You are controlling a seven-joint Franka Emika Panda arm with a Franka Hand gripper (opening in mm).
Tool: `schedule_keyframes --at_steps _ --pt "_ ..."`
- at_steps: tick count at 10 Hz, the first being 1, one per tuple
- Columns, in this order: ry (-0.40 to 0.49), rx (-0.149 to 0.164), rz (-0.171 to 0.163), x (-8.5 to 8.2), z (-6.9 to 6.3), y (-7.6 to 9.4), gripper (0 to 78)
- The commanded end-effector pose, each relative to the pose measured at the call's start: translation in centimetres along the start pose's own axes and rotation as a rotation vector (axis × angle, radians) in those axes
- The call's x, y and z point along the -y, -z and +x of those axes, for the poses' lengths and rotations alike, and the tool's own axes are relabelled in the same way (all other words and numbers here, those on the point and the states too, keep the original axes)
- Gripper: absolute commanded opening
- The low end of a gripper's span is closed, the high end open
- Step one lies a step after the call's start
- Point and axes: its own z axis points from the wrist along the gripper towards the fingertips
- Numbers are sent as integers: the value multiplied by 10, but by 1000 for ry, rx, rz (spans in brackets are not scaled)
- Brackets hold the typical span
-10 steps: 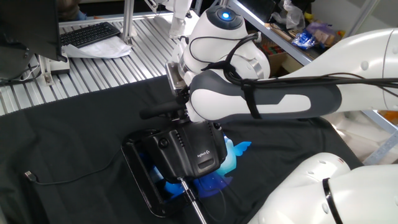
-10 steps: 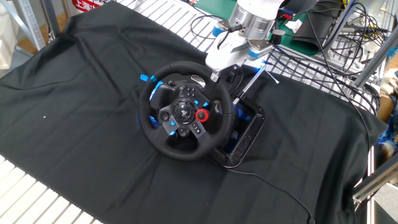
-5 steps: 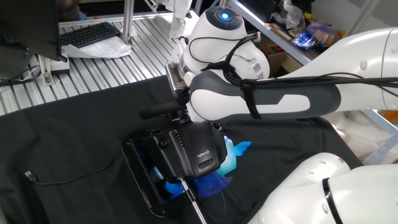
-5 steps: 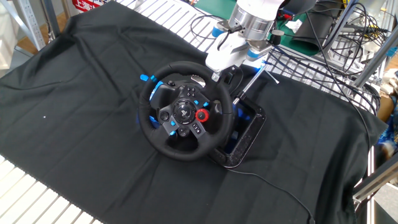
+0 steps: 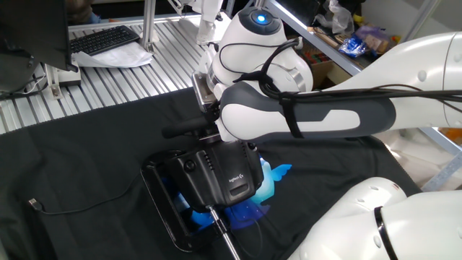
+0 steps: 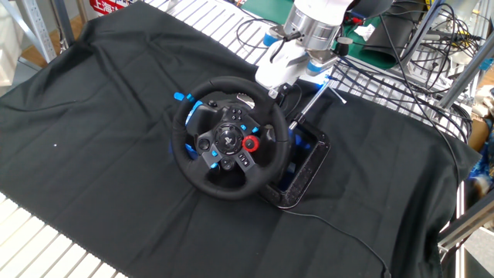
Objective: Rotate the steering wheel 90 degrees counterclockwise
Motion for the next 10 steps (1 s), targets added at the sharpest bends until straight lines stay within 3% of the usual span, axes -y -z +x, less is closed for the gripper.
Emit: schedule_keyframes --at_steps 1,6,7,10 --pt "10 3 -1 -1 0 0 11" --pt "10 3 -1 -1 0 0 11" --pt "391 -93 42 -2 -15 21 11" --pt "448 -101 54 -3 -18 23 11"
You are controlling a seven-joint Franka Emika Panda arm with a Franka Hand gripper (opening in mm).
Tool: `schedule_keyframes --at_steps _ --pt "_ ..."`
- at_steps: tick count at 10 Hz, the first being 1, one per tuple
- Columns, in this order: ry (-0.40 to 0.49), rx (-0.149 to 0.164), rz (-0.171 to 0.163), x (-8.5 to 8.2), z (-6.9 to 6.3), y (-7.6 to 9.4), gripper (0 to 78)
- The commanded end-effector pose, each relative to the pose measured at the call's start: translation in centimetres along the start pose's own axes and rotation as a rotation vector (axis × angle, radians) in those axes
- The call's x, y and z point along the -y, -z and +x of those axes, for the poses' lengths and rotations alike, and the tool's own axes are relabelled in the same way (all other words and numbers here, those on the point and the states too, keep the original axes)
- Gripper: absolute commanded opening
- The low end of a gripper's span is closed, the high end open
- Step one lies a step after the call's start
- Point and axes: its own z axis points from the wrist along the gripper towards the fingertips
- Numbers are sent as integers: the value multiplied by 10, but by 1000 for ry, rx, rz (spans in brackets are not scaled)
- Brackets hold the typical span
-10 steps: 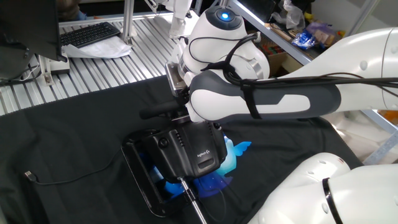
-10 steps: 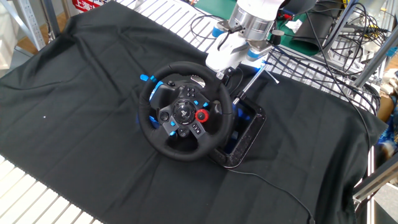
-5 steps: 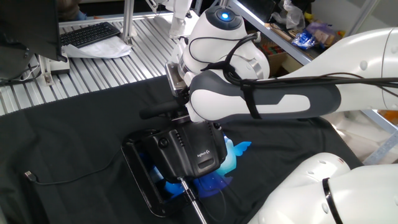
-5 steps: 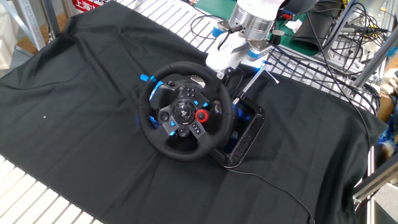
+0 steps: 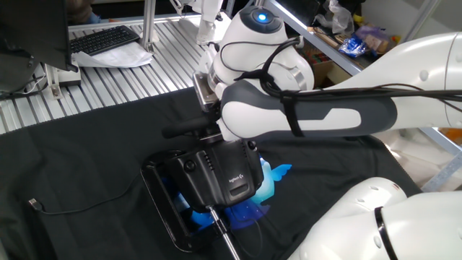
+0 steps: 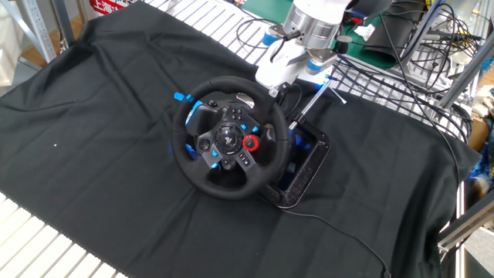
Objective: Rotate the steering wheel 90 degrees counterclockwise
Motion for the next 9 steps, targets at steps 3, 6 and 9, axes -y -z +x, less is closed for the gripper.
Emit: schedule_keyframes --at_steps 3,6,9 --pt "461 -105 41 -6 -19 18 11" --pt "438 -90 7 -9 -23 14 11" --pt "430 -87 -2 -9 -24 13 11"
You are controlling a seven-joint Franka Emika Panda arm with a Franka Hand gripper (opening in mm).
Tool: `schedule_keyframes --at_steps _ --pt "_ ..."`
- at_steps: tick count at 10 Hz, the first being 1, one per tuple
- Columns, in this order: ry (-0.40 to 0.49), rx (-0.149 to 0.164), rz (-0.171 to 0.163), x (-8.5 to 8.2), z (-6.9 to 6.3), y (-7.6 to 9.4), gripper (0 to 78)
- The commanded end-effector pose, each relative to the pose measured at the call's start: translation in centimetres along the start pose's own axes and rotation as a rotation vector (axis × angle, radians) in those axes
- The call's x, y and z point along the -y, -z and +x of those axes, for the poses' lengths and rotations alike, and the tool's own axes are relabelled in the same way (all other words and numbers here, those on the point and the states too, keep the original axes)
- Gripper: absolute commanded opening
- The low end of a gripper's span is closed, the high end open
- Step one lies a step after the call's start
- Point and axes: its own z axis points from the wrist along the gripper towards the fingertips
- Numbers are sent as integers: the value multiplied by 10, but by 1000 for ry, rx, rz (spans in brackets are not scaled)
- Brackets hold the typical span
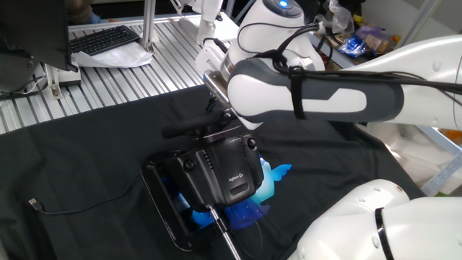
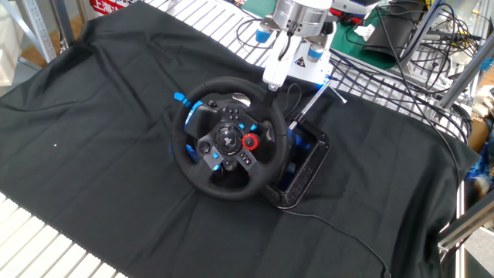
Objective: Rotate the steering wheel 90 degrees counterclockwise
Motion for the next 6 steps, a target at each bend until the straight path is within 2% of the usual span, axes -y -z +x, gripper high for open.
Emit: schedule_keyframes --at_steps 1,6 --pt "59 -1 -11 -1 -8 2 11" --pt "138 -3 -23 -1 -10 0 11"
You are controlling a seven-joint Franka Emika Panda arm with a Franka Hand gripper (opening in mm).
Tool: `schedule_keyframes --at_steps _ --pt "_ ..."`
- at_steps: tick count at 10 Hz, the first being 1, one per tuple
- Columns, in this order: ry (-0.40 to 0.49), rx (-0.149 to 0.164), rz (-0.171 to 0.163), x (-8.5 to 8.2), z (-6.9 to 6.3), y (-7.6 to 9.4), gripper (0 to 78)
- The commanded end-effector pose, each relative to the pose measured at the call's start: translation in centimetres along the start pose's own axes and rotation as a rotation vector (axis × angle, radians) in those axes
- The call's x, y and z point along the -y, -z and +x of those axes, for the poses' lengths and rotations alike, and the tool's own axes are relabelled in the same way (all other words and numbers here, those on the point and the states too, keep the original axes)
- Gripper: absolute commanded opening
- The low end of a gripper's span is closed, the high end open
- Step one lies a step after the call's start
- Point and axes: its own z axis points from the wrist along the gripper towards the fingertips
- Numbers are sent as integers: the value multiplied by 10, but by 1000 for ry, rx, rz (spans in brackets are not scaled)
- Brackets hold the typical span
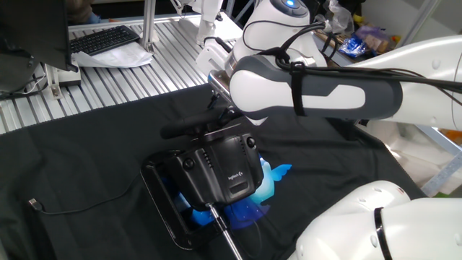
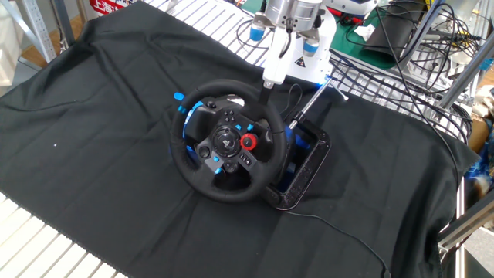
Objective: Rotate the steering wheel 90 degrees counterclockwise
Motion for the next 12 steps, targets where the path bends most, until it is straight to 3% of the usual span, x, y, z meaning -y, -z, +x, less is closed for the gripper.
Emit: schedule_keyframes --at_steps 1,12 --pt "73 -11 -5 1 -2 -1 11" --pt "128 -13 -11 2 -20 -4 11"
